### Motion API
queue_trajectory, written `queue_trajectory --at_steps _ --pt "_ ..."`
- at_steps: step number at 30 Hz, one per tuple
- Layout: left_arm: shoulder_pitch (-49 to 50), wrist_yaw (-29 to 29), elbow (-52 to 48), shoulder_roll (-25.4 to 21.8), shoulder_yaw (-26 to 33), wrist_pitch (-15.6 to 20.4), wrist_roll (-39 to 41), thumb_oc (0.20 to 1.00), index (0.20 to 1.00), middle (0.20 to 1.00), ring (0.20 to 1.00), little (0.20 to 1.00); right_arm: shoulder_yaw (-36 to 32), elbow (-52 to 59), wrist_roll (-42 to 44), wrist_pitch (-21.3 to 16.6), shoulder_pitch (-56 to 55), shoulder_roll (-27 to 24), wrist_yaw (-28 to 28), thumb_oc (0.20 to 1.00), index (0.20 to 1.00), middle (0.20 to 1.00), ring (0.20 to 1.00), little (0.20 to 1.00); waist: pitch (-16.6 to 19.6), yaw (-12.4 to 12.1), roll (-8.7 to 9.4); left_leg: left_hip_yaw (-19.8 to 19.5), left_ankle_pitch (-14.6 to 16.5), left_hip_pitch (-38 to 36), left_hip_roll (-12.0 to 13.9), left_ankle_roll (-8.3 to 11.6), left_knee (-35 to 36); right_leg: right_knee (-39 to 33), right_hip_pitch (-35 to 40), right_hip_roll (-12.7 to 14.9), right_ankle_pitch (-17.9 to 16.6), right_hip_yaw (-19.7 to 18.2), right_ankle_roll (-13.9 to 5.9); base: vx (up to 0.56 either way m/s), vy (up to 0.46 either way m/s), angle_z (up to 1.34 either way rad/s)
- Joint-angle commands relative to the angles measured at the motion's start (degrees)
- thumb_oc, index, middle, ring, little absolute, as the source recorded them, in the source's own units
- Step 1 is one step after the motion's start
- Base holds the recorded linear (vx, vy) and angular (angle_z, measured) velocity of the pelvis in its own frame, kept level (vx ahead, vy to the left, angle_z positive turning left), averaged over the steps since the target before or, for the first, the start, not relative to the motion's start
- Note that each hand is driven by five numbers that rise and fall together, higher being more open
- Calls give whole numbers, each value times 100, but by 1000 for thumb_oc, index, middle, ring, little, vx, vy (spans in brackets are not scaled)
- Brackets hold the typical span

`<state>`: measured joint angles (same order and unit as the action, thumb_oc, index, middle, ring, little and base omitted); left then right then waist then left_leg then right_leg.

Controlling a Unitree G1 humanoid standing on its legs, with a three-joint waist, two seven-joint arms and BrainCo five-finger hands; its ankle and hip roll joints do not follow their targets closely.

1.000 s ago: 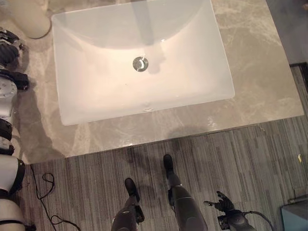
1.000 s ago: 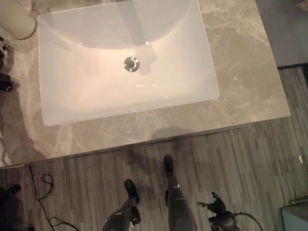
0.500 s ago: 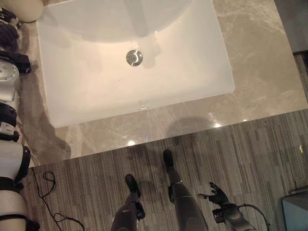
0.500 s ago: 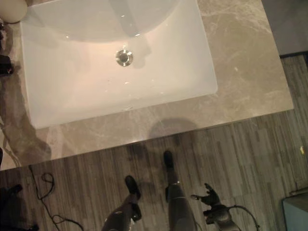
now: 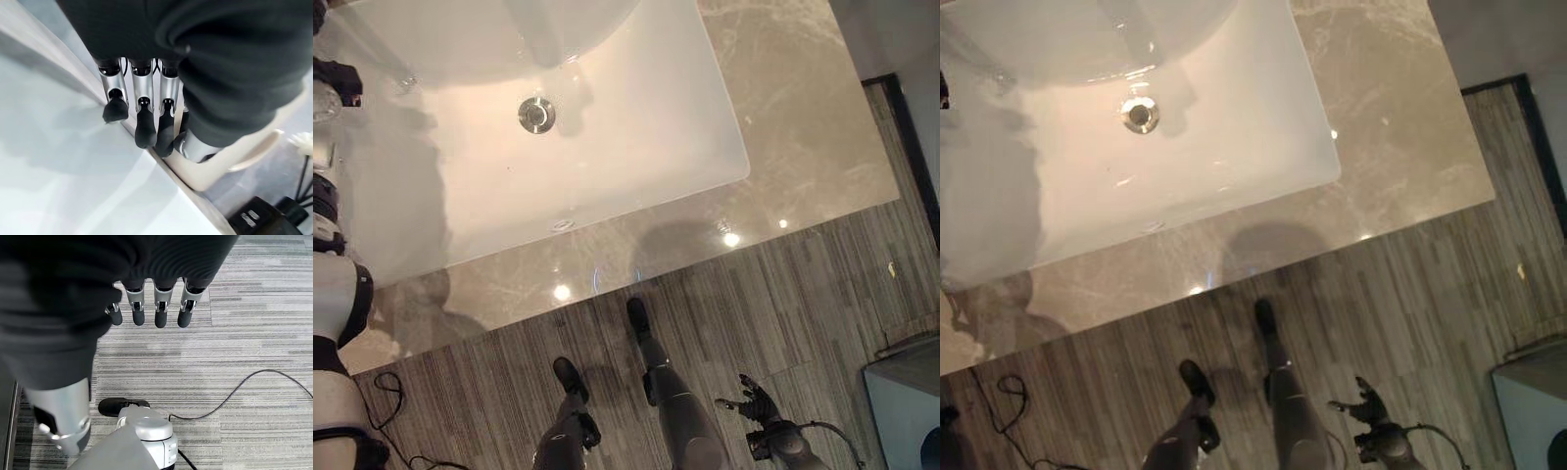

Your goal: Put brush and paste in cup on sink, flatten towel.

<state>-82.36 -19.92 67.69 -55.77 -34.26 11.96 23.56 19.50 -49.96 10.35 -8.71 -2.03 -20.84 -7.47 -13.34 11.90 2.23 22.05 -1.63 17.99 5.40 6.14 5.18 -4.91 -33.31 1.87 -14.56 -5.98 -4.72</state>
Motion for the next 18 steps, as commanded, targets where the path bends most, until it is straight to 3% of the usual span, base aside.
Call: queue_trajectory --at_steps 1,3,4,5,6,10,12,13,14,15,16,17,18 --pt "-29 -232 222 24 371 38 -198 200 200 200 200 200 150 -21 -44 -89 -103 -341 -101 1000 1000 1000 1000 1000 -45 20 -168 -885 -465 79 550 321 -18 -9 535 262 137 -166 -708 -76 -48 -11" --pt "258 -314 178 16 567 41 -276 200 200 200 200 200 180 -29 -33 -92 -43 -327 -113 1000 1000 1000 1000 1000 -45 -28 -134 -1009 -449 30 523 307 -18 -9 583 223 143 -199 -698 10 -35 -30" --pt "701 -438 106 -23 862 -8 -425 498 498 498 498 498 250 -128 -61 -91 44 -318 -104 1000 1000 1000 1000 1000 -44 -121 -93 -1255 -415 -88 506 262 -18 -9 712 172 191 -246 -667 22 -66 -35" --pt "1014 -530 30 -33 1142 20 -398 1000 1000 1000 1000 1000 259 -179 -85 -86 87 -318 -115 1000 1000 1000 1000 1000 -51 -224 -51 -1508 -400 -184 475 251 -18 -9 805 152 233 -260 -656 22 -66 -31" --pt "1578 -661 -148 60 1588 38 -302 1000 1000 1000 1000 1000 257 -283 -89 -53 179 -352 -109 1000 1000 1000 1000 1000 -70 -335 18 -2015 -321 -360 403 208 -18 -9 961 136 293 -301 -625 4 -45 -50" --pt "3148 -1134 -1056 70 2877 273 -141 1000 1000 1000 1000 1000 75 -598 -86 30 416 -388 -153 1000 1000 1000 1000 1000 -115 -715 171 -2974 -183 -814 403 151 -18 -9 1258 164 356 -403 -641 -39 27 -48" --pt "4399 -1371 -1728 37 3698 371 -455 1000 1000 1000 1000 1000 9 -734 -148 61 432 -437 -94 1000 1000 1000 1000 1000 -104 -956 322 -3658 171 -961 261 87 -602 -9 1390 141 314 -650 -683 -55 82 -18" --pt "4903 -1402 -2101 188 3981 415 -545 1000 1000 1000 1000 1000 -69 -732 -176 67 400 -449 -59 1000 1000 1000 1000 1000 -85 -1000 378 -3813 337 -984 181 45 -789 -9 1461 171 285 -731 -699 -81 235 -18" --pt "5977 -1432 -2729 717 4619 510 -698 1000 1000 1000 1000 1000 -424 -698 -249 104 123 -530 -31 1000 1000 1000 1000 1000 -50 -1066 359 -3664 819 -1025 -1 -49 -1343 -9 1652 374 274 -751 -758 -70 203 -6" --pt "6047 -1438 -2781 741 4677 493 -714 1000 1000 1000 1000 1000 -400 -689 -248 109 120 -551 -29 1000 1000 1000 1000 1000 -28 -1028 370 -3669 800 -986 -39 -52 -1367 -9 1628 407 259 -759 -771 -96 327 5" --pt "6555 -1507 -2888 957 4912 568 -801 1000 1000 1000 1000 1000 -628 -753 -264 110 26 -586 -25 1000 1000 1000 1000 1000 -16 -1084 349 -3600 1074 -1013 -207 -108 -1659 -9 1735 516 238 -749 -826 -68 150 7" --pt "6587 -1511 -2913 970 4938 561 -810 1000 1000 1000 1000 1000 -617 -749 -264 111 25 -595 -24 1000 1000 1000 1000 1000 -7 -1065 368 -3600 1051 -987 -241 -111 -1672 -9 1716 546 223 -760 -838 -94 260 11" --pt "6861 -1490 -3028 1058 5100 569 -879 1000 1000 1000 1000 1000 -709 -757 -293 122 -5 -615 12 1000 1000 1000 1000 1000 13 -1101 397 -3576 1190 -990 -435 -169 -1794 -9 1734 640 160 -770 -860 -123 267 9"
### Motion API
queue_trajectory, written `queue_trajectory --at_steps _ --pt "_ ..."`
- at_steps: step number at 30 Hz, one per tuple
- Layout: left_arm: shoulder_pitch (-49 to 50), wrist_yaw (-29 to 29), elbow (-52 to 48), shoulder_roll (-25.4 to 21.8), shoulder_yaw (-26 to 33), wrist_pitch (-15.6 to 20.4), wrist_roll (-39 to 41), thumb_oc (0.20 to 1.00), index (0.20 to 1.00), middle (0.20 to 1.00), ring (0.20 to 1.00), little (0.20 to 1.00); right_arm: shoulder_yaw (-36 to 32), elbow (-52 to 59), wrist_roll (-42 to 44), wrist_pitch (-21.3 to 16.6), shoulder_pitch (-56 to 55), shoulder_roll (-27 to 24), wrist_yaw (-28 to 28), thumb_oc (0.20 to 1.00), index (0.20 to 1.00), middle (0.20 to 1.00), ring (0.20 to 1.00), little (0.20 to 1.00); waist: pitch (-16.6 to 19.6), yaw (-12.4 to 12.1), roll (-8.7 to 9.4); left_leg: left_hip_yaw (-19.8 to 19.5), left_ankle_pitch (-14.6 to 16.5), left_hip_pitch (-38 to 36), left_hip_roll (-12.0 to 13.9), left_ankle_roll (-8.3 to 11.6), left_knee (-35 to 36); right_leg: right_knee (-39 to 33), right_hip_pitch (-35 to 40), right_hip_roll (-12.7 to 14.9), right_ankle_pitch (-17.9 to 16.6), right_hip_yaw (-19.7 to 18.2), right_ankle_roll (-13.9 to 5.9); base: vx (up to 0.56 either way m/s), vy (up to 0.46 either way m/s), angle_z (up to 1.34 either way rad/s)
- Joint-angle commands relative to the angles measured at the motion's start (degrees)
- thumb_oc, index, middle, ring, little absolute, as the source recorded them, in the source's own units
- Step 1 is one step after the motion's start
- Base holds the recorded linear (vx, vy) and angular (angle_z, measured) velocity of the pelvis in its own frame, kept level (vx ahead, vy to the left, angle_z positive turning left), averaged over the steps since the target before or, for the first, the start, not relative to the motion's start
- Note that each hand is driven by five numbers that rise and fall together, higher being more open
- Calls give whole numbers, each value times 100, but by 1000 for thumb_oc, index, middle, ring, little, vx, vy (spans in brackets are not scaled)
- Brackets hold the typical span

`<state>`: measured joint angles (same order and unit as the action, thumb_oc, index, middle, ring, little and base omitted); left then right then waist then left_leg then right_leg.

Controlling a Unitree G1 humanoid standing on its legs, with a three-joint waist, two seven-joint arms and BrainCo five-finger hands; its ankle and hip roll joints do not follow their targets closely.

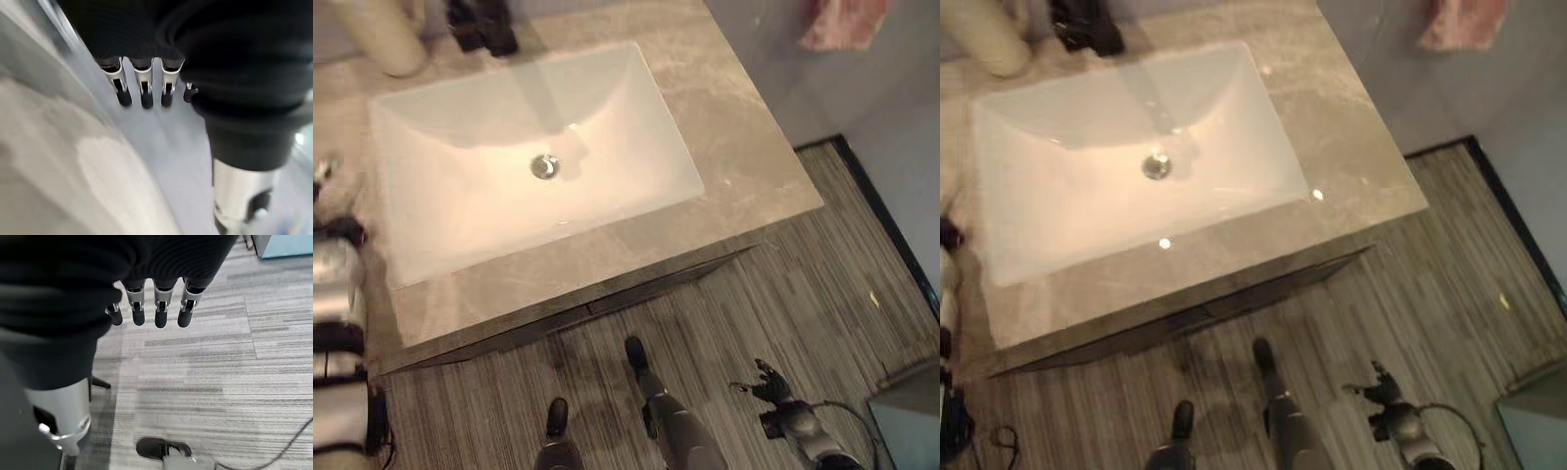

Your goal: Put brush and paste in cup on sink, flatten towel.

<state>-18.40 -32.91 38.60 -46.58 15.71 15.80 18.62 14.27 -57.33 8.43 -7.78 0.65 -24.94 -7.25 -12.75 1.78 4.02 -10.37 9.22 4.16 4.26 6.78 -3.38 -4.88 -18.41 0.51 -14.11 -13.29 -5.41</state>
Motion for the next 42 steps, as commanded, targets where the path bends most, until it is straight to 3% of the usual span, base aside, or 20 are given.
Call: queue_trajectory --at_steps 1,3,4,5,8,10,13,14,17,18,20,22,23,25,29,30,31,33,36,42 --pt "756 -272 -175 315 273 198 -492 1000 1000 1000 1000 1000 -278 19 -154 46 -345 -247 -34 1000 1000 1000 1000 1000 -42 -122 242 -300 304 332 -541 -354 -1091 -12 285 882 33 -147 -840 -155 426 11" --pt "1291 -548 103 461 624 140 -869 1000 1000 1000 1000 1000 -738 -87 -227 43 -734 -198 -73 1000 1000 1000 1000 1000 77 -106 292 -149 416 222 -980 -559 -1160 50 306 1247 -265 -81 -862 -269 539 -40" --pt "1403 -694 177 476 722 99 -935 1000 1000 1000 1000 1000 -787 -187 -289 52 -831 -127 -121 1000 1000 1000 1000 1000 66 -131 267 -61 428 162 -1008 -585 -1178 151 293 1322 -297 157 -842 -359 515 -65" --pt "1583 -749 396 481 798 55 -1032 1000 1000 1000 1000 1000 -701 -312 -468 38 -896 -44 -172 1000 1000 1000 1000 1000 21 -193 200 86 295 49 -972 -577 -1118 475 290 1375 -179 661 -753 -289 374 -30" --pt "1814 -594 1229 676 875 7 -657 1000 1000 1000 1000 1000 -730 -753 -524 78 -1002 196 -246 1000 1000 1000 1000 1000 42 -296 76 214 -139 -154 -937 -654 -723 1407 540 1121 355 1318 -587 -319 315 -30" --pt "1984 -325 2118 955 953 -167 -281 1000 1000 1000 1000 1000 -774 -943 -519 121 -993 326 -269 1000 1000 1000 1000 1000 167 -454 -34 541 -504 -139 -784 -730 -269 1878 814 1162 667 2173 -476 -332 270 -73" --pt "2233 819 3639 1558 639 -779 -336 1000 1000 1000 1000 1000 -779 -822 -784 147 -918 389 -183 1000 1000 1000 1000 1000 487 -476 -84 1073 -791 -246 -637 -768 298 2122 1312 1097 1127 2584 -371 -209 178 -115" --pt "2231 821 3642 1557 636 -778 -336 1000 1000 1000 1000 1000 -781 -819 -785 149 -921 388 -182 1000 1000 1000 1000 1000 505 -478 -87 1075 -805 -225 -634 -769 302 2101 1298 1092 1105 2585 -369 -201 127 -88" --pt "2373 1959 4628 2222 -194 -1364 -1346 1000 1000 1000 1000 1000 -757 -417 -880 201 -668 191 -62 1000 1000 1000 1000 1000 717 -456 -97 1931 -890 -159 -531 -788 376 1923 1741 1242 1114 2964 -387 -205 84 -133" --pt "2373 1959 4628 2222 -195 -1364 -1346 1000 1000 1000 1000 1000 -757 -417 -880 201 -669 190 -62 1000 1000 1000 1000 1000 720 -458 -97 1933 -889 -156 -530 -788 376 1922 1738 1241 1113 2962 -387 -172 74 -249" --pt "2437 2755 4537 2849 -1066 -1379 -2187 1000 1000 1000 1000 1000 -691 -11 -1189 294 -438 -86 155 1000 1000 1000 1000 1000 898 -365 -125 2818 -775 -236 -420 -819 379 1835 2018 1439 1144 3303 -504 -221 38 -177" --pt "2359 2650 4202 3002 -1475 -1285 -2470 1000 1000 1000 1000 1000 -615 153 -1267 286 -390 -92 140 1000 1000 1000 1000 1000 905 -339 -103 3127 -795 -166 -356 -825 305 1796 2059 1437 1158 3404 -527 -239 -75 -157" --pt "2204 2641 3892 3118 -1771 -1227 -2419 1000 1000 1000 1000 1000 -484 94 -1246 315 -281 12 148 1000 1000 1000 1000 1000 902 -358 -38 3575 -821 -1 -195 -794 150 1614 2108 1336 1392 3568 -527 -179 -111 -214" --pt "2028 2610 3637 3098 -2100 -1193 -2536 1000 1000 1000 1000 1000 -415 52 -1251 326 -263 78 102 1000 1000 1000 1000 1000 833 -420 -13 3688 -841 45 -92 -756 54 1510 2067 1227 1653 3560 -409 -169 -153 -204" --pt "2027 2610 3636 3098 -2102 -1194 -2536 1000 1000 1000 1000 1000 -418 52 -1251 326 -263 79 102 1000 1000 1000 1000 1000 832 -428 -12 3693 -839 44 -89 -755 52 1511 2064 1227 1654 3554 -408 -101 -139 -93" --pt "1257 2094 2525 2916 -3033 -1100 -2978 1000 1000 1000 1000 1000 -402 -413 -1029 347 -396 107 -50 1000 1000 1000 1000 1000 337 -272 -54 3343 -1224 627 279 -429 -614 957 2099 674 1910 2973 -52 -365 -519 11" --pt "1186 2098 2490 2920 -3096 -1078 -2974 1000 1000 1000 1000 1000 -420 -480 -1020 344 -423 103 -59 1000 1000 1000 1000 1000 252 -281 -68 3091 -1304 723 259 -362 -702 860 2133 621 1887 2929 -26 -460 -564 33" --pt "1028 2036 2505 2945 -3108 -1062 -2871 1000 1000 1000 1000 1000 -392 -782 -979 345 -414 138 -46 1000 1000 1000 1000 1000 155 -318 -133 2568 -1439 846 92 -376 -602 812 2072 536 1810 2833 34 -123 -131 14" --pt "961 2008 2563 2990 -3080 -1007 -2709 1000 1000 1000 1000 1000 -390 -777 -765 271 -411 288 -114 1000 1000 1000 1000 1000 175 -151 -248 2349 -1581 578 48 -394 -144 853 2066 348 1792 2589 124 33 -106 -60" --pt "1159 1895 2347 2971 -2859 -870 -2363 1000 1000 1000 1000 1000 -208 414 -488 10 -525 328 -100 1000 1000 1000 1000 1000 164 -27 -217 2180 -1521 441 124 -363 -182 918 1966 160 1796 2173 208 36 -96 -26"
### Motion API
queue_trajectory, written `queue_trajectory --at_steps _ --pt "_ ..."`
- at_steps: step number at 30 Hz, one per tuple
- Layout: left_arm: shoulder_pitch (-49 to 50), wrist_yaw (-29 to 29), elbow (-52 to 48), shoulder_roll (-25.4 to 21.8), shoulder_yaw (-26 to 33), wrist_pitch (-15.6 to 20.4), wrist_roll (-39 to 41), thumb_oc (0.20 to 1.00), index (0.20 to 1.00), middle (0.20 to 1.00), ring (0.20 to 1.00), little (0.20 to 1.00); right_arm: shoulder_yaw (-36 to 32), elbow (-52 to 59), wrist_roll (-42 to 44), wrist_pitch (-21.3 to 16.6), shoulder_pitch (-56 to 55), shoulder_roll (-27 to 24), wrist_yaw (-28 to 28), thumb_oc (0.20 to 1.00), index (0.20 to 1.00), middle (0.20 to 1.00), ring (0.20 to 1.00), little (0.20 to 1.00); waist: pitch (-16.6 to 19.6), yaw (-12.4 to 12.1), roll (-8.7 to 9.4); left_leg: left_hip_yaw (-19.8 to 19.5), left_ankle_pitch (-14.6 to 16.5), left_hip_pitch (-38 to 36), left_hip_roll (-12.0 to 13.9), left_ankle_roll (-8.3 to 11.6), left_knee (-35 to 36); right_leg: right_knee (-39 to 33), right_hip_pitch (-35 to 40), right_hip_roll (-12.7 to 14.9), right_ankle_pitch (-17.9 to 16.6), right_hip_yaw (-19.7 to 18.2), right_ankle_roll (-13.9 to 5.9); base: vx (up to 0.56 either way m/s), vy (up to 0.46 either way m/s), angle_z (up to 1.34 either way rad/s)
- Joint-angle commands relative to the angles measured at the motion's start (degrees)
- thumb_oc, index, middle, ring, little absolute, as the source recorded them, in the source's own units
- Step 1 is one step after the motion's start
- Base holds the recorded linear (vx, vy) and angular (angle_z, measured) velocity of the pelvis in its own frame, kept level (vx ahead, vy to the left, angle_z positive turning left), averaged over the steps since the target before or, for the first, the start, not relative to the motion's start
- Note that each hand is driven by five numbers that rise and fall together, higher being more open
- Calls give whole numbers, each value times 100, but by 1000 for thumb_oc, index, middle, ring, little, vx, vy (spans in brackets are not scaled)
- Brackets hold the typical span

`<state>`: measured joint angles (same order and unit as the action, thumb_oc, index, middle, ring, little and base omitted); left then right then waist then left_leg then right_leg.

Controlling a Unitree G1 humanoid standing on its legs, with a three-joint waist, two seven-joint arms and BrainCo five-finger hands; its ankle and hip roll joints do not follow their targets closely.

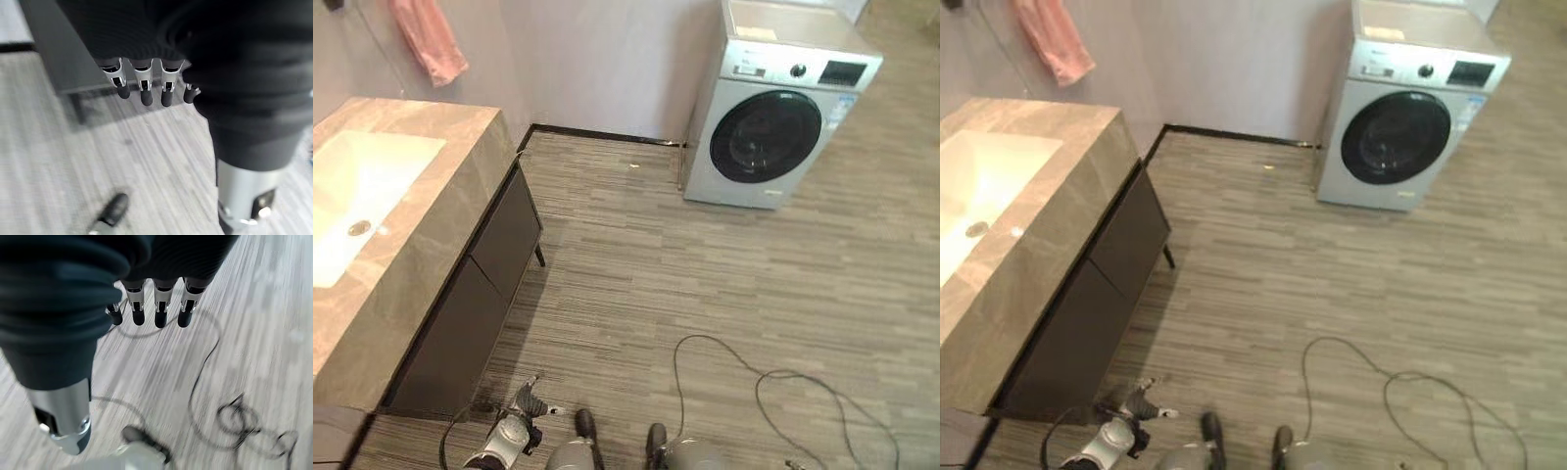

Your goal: Put brush and paste in cup on sink, flatten towel.

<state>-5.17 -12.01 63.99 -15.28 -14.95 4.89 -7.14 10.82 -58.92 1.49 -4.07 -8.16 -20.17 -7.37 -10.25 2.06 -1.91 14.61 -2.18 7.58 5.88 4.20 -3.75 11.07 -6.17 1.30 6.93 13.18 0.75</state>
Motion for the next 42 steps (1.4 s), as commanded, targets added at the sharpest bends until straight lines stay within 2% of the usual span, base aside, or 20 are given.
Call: queue_trajectory --at_steps 1,2,3,4,8,11,16,17,18,20,22,23,25,27,28,31,33,36,39,42 --pt "-59 -199 -361 -202 216 276 245 1000 1000 1000 1000 1000 158 865 206 -398 305 -192 -97 1000 1000 1000 1000 1000 -117 -34 412 -354 -292 113 -14 -109 -378 -623 736 61 -278 -595 -389 39 -91 -39" --pt "-59 -198 -362 -202 216 275 245 1000 1000 1000 1000 1000 157 867 206 -396 304 -192 -97 1000 1000 1000 1000 1000 -102 -36 408 -353 -301 132 -8 -108 -376 -629 717 55 -289 -597 -386 64 -99 -49" --pt "167 -325 -733 -251 291 403 395 1000 1000 1000 1000 1000 298 1074 290 -505 432 -268 -76 1000 1000 1000 1000 1000 -212 -166 450 -1125 -152 297 -393 -141 -943 -479 651 -73 -239 -1008 -333 84 -93 -61" --pt "243 -327 -807 -207 323 456 487 1000 1000 1000 1000 1000 365 1105 255 -544 523 -278 -62 1000 1000 1000 1000 1000 -247 -236 451 -1424 -42 415 -612 -182 -1004 -466 656 -124 -218 -1202 -335 154 -133 -99" --pt "337 -388 -849 -110 359 513 657 1000 1000 1000 1000 1000 324 1187 300 -521 595 -261 -212 1000 1000 1000 1000 1000 -193 -341 330 -873 -434 967 -483 -266 -322 -711 879 -174 -182 -1318 -376 293 -30 -88" --pt "170 -500 -702 -56 257 499 607 1000 1000 1000 1000 1000 487 1189 175 -551 738 -238 -324 1000 1000 1000 1000 1000 -199 -494 257 -648 -807 1254 -440 -124 589 -820 1391 -196 65 -1597 -413 525 46 -6" --pt "187 -498 -580 -43 241 478 596 1000 1000 1000 1000 1000 604 941 65 -472 901 -112 -293 1000 1000 1000 1000 1000 135 -612 271 -630 -858 1169 -469 -285 147 -519 1679 97 284 -1725 -595 476 119 -80" --pt "208 -475 -587 -60 218 462 576 1000 1000 1000 1000 1000 605 924 81 -463 901 -70 -271 1000 1000 1000 1000 1000 162 -632 328 -615 -737 1152 -513 -360 -65 -213 1605 188 173 -1728 -672 492 131 -9" --pt "215 -450 -477 -95 162 432 439 1000 1000 1000 1000 1000 542 737 157 -477 928 47 -232 1000 1000 1000 1000 1000 167 -740 483 -497 -367 989 -638 -583 -310 1106 1226 417 -1076 -1787 -1092 690 209 -8" --pt "186 -430 -208 -98 121 358 297 1000 1000 1000 1000 1000 505 670 178 -460 970 147 -221 1000 1000 1000 1000 1000 81 -635 402 -478 -112 456 -759 -798 -234 2372 740 469 -2125 -1689 -1121 645 289 -54" --pt "161 -380 -118 -146 167 326 292 1000 1000 1000 1000 1000 448 817 239 -444 926 172 -200 1000 1000 1000 1000 1000 -25 -448 212 -608 4 -14 -705 -908 -40 3338 11 265 -1978 -1463 -1056 537 266 5" --pt "162 -371 -149 -186 147 341 224 1000 1000 1000 1000 1000 399 940 290 -462 893 168 -201 1000 1000 1000 1000 1000 -56 -309 150 -759 37 -253 -712 -926 94 3570 -373 12 -1623 -1474 -1004 578 175 61" --pt "-37 -353 -72 -265 42 334 55 1000 1000 1000 1000 1000 313 1083 444 -523 810 191 -196 1000 1000 1000 1000 1000 -116 -23 132 -1061 110 -787 -832 -866 376 2806 -948 -251 -1098 -1435 -882 632 91 32" --pt "-149 -387 79 -284 97 340 49 1000 1000 1000 1000 1000 234 1139 492 -539 720 198 -202 1000 1000 1000 1000 1000 -123 112 163 -1246 242 -1123 -929 -777 509 1610 -1058 -77 -989 -1153 -836 728 -18 82" --pt "-273 -413 109 -235 107 360 64 1000 1000 1000 1000 1000 183 1097 450 -546 621 192 -234 1000 1000 1000 1000 1000 -76 260 210 -1563 404 -1549 -1011 -625 659 -93 -1190 46 -1169 -968 -927 895 -106 79" --pt "-378 -411 165 -251 156 407 5 1000 1000 1000 1000 1000 160 1280 381 -517 504 181 -219 1000 1000 1000 1000 1000 -63 437 247 -1687 593 -1880 -893 -466 702 -1084 -1326 218 -1486 -908 -1102 582 -84 81" --pt "-424 -425 171 -246 157 409 -68 1000 1000 1000 1000 1000 180 1201 345 -491 496 176 -191 1000 1000 1000 1000 1000 -20 534 264 -1788 700 -2150 -825 -375 588 -1001 -1396 266 -1569 -918 -1191 623 -131 55" --pt "-398 -419 176 -205 97 422 -106 1000 1000 1000 1000 1000 238 1119 326 -484 365 144 -95 1000 1000 1000 1000 1000 82 543 325 -1919 730 -2203 -807 -282 180 -686 -1183 171 -1635 -1168 -1000 435 -142 78" --pt "-353 -332 272 -186 28 379 -146 1000 1000 1000 1000 1000 243 1186 346 -469 396 -114 38 1000 1000 1000 1000 1000 124 570 366 -1651 -756 -1312 -346 200 -2153 -477 -615 38 -1283 -1029 -564 557 -326 42" --pt "-443 -355 162 -310 -8 369 -125 1000 1000 1000 1000 1000 287 1276 412 -473 422 -251 -26 1000 1000 1000 1000 1000 -136 277 719 -1114 -703 -221 -228 50 -3689 -623 -23 123 -973 -1019 -284 397 -343 36"
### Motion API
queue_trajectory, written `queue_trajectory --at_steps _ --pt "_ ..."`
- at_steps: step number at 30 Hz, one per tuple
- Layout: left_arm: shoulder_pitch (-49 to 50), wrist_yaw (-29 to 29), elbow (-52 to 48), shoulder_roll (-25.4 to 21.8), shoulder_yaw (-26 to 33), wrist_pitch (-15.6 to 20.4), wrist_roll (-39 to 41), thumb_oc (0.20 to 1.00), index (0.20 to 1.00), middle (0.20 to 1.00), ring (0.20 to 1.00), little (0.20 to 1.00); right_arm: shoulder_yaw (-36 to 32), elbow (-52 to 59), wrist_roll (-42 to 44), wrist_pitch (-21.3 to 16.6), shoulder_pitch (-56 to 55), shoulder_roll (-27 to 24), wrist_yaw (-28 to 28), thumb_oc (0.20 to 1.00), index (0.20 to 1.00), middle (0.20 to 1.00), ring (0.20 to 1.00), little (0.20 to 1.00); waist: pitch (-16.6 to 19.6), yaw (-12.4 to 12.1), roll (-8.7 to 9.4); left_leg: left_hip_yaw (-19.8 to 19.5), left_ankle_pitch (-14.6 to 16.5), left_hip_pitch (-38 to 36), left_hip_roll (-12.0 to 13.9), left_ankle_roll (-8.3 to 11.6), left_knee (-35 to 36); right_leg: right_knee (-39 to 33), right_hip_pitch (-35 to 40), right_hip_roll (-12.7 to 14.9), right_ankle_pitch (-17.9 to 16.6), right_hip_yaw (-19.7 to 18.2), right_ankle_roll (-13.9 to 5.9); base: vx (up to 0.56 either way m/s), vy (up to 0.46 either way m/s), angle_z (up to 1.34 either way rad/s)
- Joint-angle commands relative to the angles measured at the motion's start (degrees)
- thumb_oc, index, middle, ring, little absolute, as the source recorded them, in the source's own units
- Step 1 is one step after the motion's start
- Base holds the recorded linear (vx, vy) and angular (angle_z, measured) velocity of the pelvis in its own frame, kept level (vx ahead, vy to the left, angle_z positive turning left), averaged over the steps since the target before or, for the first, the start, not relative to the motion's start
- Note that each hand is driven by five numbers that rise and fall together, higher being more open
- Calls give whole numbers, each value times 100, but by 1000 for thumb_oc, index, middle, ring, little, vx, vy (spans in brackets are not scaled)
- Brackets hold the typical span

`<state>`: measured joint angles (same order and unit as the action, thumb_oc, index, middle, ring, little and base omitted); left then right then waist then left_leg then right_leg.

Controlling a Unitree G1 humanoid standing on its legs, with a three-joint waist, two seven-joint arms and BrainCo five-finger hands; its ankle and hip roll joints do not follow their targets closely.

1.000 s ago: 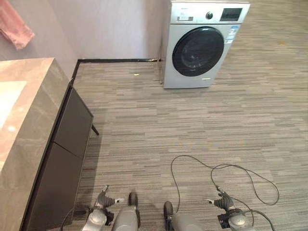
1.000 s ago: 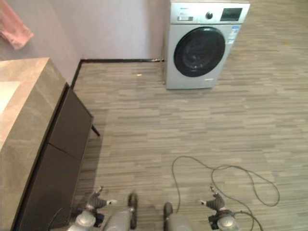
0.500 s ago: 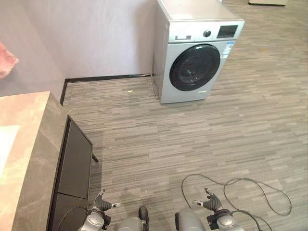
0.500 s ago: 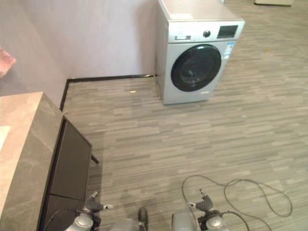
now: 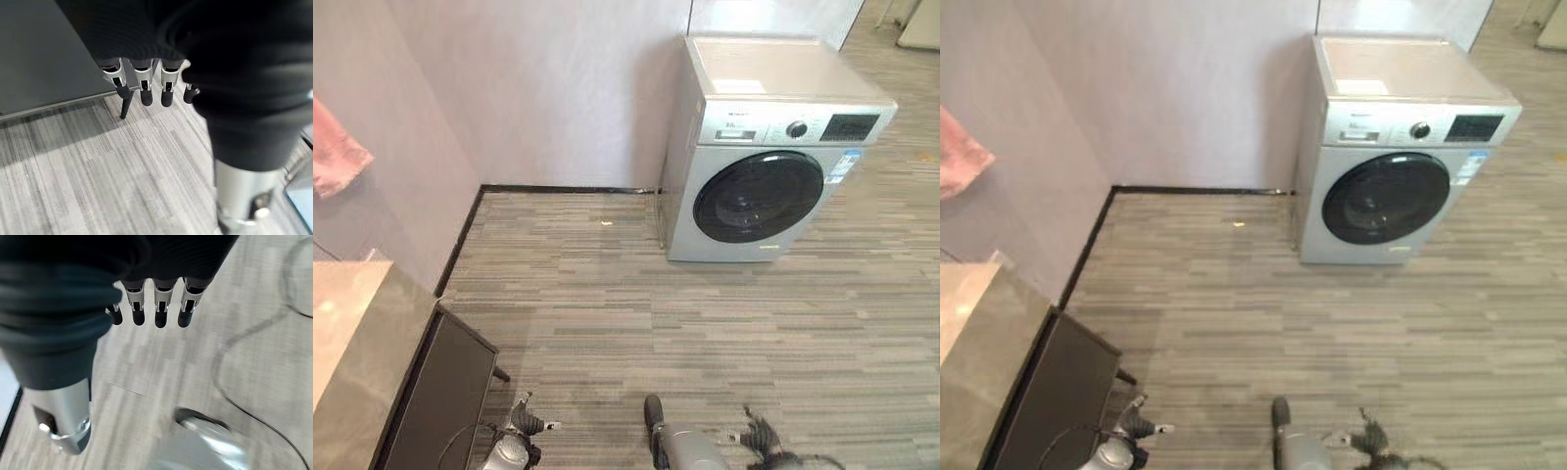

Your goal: Put brush and paste in cup on sink, flatten towel.

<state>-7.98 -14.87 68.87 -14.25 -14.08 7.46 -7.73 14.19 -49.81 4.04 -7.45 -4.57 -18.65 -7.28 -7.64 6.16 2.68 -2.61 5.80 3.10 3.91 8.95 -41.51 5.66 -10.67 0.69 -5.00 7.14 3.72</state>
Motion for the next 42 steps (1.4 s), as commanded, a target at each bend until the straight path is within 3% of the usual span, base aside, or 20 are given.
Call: queue_trajectory --at_steps 1,3,7,8,11,14,16,17,18,19,22,23,25,27,28,30,33,35,38,42 --pt "-163 -72 -385 -434 -93 106 -47 1000 1000 1000 1000 1000 -55 365 94 -108 99 -456 -57 1000 1000 1000 1000 1000 -479 -264 219 735 -1305 554 -21 -457 131 -83 633 128 328 -421 -580 291 -188 -7" --pt "-145 -59 -391 -467 -83 111 -42 1000 1000 1000 1000 1000 -51 449 -92 -80 124 -552 -106 1000 1000 1000 1000 1000 -495 -418 216 903 -1123 1071 -218 -492 583 -215 949 105 444 -431 -601 457 -114 -2" --pt "-74 -87 -390 -520 -37 114 -130 1000 1000 1000 1000 1000 -87 596 -224 -118 57 -598 -141 1000 1000 1000 1000 1000 -443 -584 152 1389 -1188 1205 -122 -577 2300 -293 1309 34 689 -403 -699 559 -21 2" --pt "54 -83 -306 -503 135 104 -116 1000 1000 1000 1000 1000 -96 708 -342 -157 -76 -593 -123 1000 1000 1000 1000 1000 -374 -797 -24 1467 -1612 1177 -184 -569 4513 -216 1766 -188 1087 -461 -771 821 60 4" --pt "111 -41 -277 -474 189 98 -143 1000 1000 1000 1000 1000 -103 818 -419 -154 -76 -611 -104 1000 1000 1000 1000 1000 -292 -789 -28 1768 -1527 1441 -45 -551 4651 -187 2044 -164 1239 -429 -793 507 41 4" --pt "315 -15 -359 -457 301 78 -187 1000 1000 1000 1000 1000 -20 910 -458 -112 -87 -463 34 1000 1000 1000 1000 1000 -78 -812 -102 2141 -1860 1121 -63 -675 4644 -81 2318 -143 1446 -527 -860 701 139 -19" --pt "394 -40 -355 -491 355 81 -113 1000 1000 1000 1000 1000 179 847 -558 -126 -53 -276 142 1000 1000 1000 1000 1000 58 -993 163 2046 -1646 1019 -355 -958 4280 1105 2150 224 649 -672 -1267 526 154 -11" --pt "393 -40 -355 -490 354 81 -113 1000 1000 1000 1000 1000 177 847 -558 -126 -53 -277 142 1000 1000 1000 1000 1000 75 -1017 143 2060 -1646 1044 -321 -953 4269 1099 2121 199 626 -697 -1260 407 189 -43" --pt "404 -29 -353 -528 409 61 38 1000 1000 1000 1000 1000 260 779 -586 -116 -21 -161 191 1000 1000 1000 1000 1000 -9 -1036 226 1954 -1313 770 -492 -1174 4104 2501 1663 346 -501 -798 -1609 447 240 -37" --pt "401 -33 -360 -540 407 46 83 1000 1000 1000 1000 1000 293 784 -569 -113 -25 -121 202 1000 1000 1000 1000 1000 -67 -1017 173 1870 -1219 601 -539 -1263 4093 3044 1442 385 -858 -795 -1590 617 323 -15" --pt "398 -21 -505 -585 368 32 173 1000 1000 1000 1000 1000 315 917 -548 -106 -4 -117 214 1000 1000 1000 1000 1000 -191 -931 14 1531 -1033 231 -536 -1401 4107 4115 806 204 -899 -735 -1461 430 176 79" --pt "378 -36 -632 -627 258 34 79 1000 1000 1000 1000 1000 289 1016 -525 -114 34 -124 171 1000 1000 1000 1000 1000 -261 -818 -97 1137 -902 -176 -635 -1470 4234 4398 119 62 -371 -704 -1305 530 110 118" --pt "357 -43 -620 -635 246 70 72 1000 1000 1000 1000 1000 245 1354 -496 -165 -1 -204 218 1000 1000 1000 1000 1000 -278 -665 -128 645 -840 -560 -777 -1414 4367 3441 -394 -99 185 -761 -1096 587 66 139" --pt "358 -24 -629 -611 244 85 67 1000 1000 1000 1000 1000 201 1451 -464 -165 -39 -233 234 1000 1000 1000 1000 1000 -296 -614 -149 468 -821 -672 -801 -1385 4382 3074 -344 -80 219 -685 -1070 420 -26 119" --pt "340 5 -580 -563 246 134 85 1000 1000 1000 1000 1000 65 1587 -357 -211 -122 -340 220 1000 1000 1000 1000 1000 -268 -490 -54 -50 -687 -842 -1010 -1299 4428 1327 -559 -228 145 -1088 -1091 675 -89 136" --pt "325 56 -483 -536 216 179 17 1000 1000 1000 1000 1000 -3 1667 -317 -218 -243 -455 259 1000 1000 1000 1000 1000 -269 -281 -26 -718 -551 -1133 -1095 -1218 4450 170 -529 -439 0 -1790 -1251 655 -102 175" --pt "288 121 -358 -507 194 198 10 1000 1000 1000 1000 1000 -102 1625 -275 -158 -367 -504 280 1000 1000 1000 1000 1000 -199 -211 84 -1242 -340 -1357 -1170 -1107 4181 -87 -570 -398 -190 -1988 -1505 377 -72 177" --pt "270 159 -394 -510 91 195 -20 1000 1000 1000 1000 1000 -2 1618 -454 -135 -409 -592 382 1000 1000 1000 1000 1000 -89 -171 147 -1602 -246 -1437 -1181 -1049 3925 142 -387 -347 -183 -2081 -1375 387 -148 188" --pt "318 180 -499 -489 37 202 30 1000 1000 1000 1000 1000 -1 1710 -488 -135 -484 -727 437 1000 1000 1000 1000 1000 -37 -84 86 -1389 -204 -1263 -978 -852 3180 254 -112 -229 12 -1737 -1194 442 -205 228" --pt "189 149 -864 -527 -44 188 123 1000 1000 1000 1000 1000 -124 1823 84 -227 -552 -783 444 1000 1000 1000 1000 1000 -166 82 76 261 -450 -213 -553 -611 1902 264 302 -35 346 -1170 -924 170 -151 127"
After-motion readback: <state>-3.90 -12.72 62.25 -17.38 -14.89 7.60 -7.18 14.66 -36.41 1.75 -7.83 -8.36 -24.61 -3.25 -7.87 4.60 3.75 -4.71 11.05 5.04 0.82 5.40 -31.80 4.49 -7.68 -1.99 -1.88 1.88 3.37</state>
